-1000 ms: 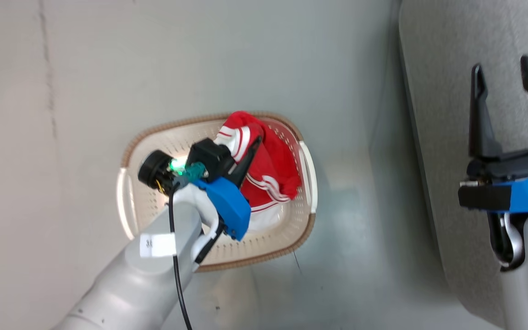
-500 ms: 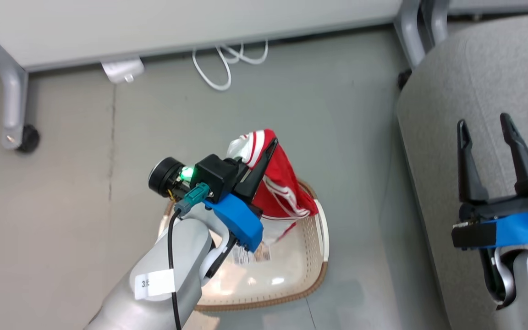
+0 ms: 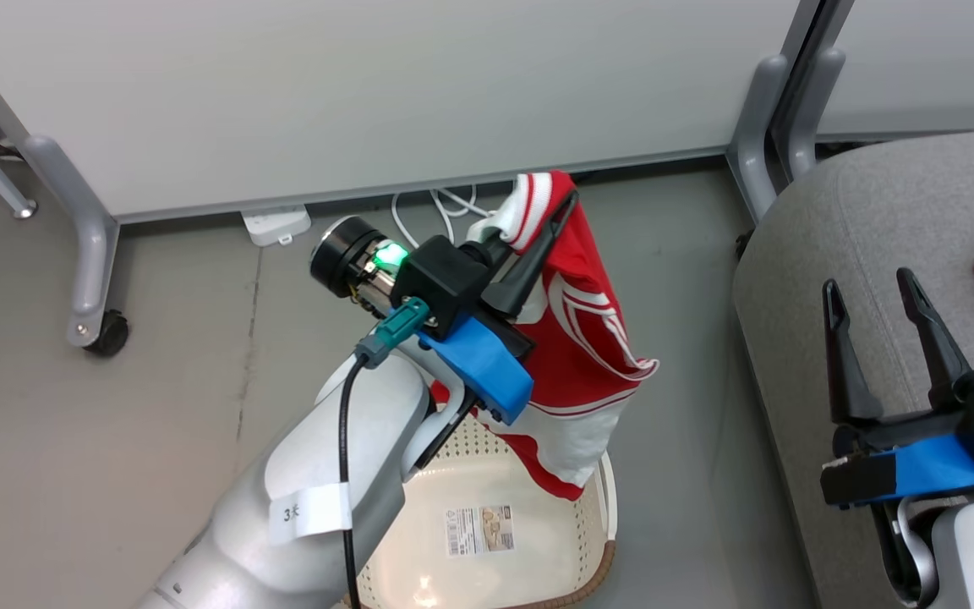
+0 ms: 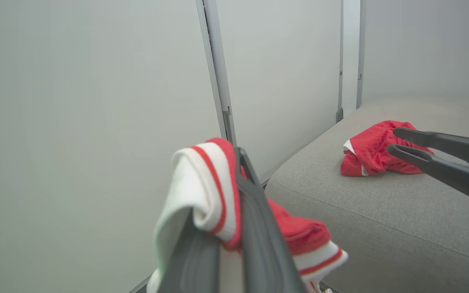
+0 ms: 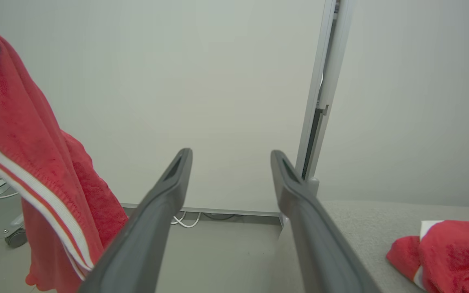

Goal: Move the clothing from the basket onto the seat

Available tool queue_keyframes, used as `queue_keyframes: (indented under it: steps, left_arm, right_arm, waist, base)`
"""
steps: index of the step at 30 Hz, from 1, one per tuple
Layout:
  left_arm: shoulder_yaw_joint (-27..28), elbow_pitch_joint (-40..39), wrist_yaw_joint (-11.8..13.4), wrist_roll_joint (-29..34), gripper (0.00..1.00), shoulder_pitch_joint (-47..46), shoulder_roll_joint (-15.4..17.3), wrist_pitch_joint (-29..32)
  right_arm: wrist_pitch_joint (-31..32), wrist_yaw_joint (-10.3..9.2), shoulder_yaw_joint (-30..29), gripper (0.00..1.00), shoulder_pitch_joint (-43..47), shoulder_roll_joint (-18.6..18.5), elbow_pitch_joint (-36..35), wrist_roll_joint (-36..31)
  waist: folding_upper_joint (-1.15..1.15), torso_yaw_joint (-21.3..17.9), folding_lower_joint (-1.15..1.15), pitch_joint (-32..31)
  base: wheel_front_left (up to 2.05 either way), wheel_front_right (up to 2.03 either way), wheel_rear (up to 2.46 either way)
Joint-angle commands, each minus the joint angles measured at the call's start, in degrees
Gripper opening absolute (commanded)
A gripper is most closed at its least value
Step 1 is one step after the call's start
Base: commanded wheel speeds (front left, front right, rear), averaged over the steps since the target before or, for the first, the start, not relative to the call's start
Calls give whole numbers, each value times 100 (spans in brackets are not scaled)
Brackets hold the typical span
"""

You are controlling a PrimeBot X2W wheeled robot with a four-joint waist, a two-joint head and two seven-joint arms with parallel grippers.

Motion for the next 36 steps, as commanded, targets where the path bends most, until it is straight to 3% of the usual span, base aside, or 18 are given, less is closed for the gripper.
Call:
queue_keyframes:
  steps: [1,16,36]
  left_arm:
    - [-43,-22,-4,17,0,-81,-9,-29]
    - [-383,25,-4,-227,0,-165,45,-29]
    - [-360,5,-4,-209,0,-209,9,-29]
  right_arm:
    - [-3,1,0,100,144,18,21,17]
    - [-3,1,172,100,375,-24,-3,-18]
    - [-3,1,1591,100,206,-269,226,79]
  waist:
    - [0,23,1,-118]
    - [0,127,1,-456]
    - [0,246,1,-317]
  base:
    - [0,0,0]
    - [0,0,0]
    - [0,0,0]
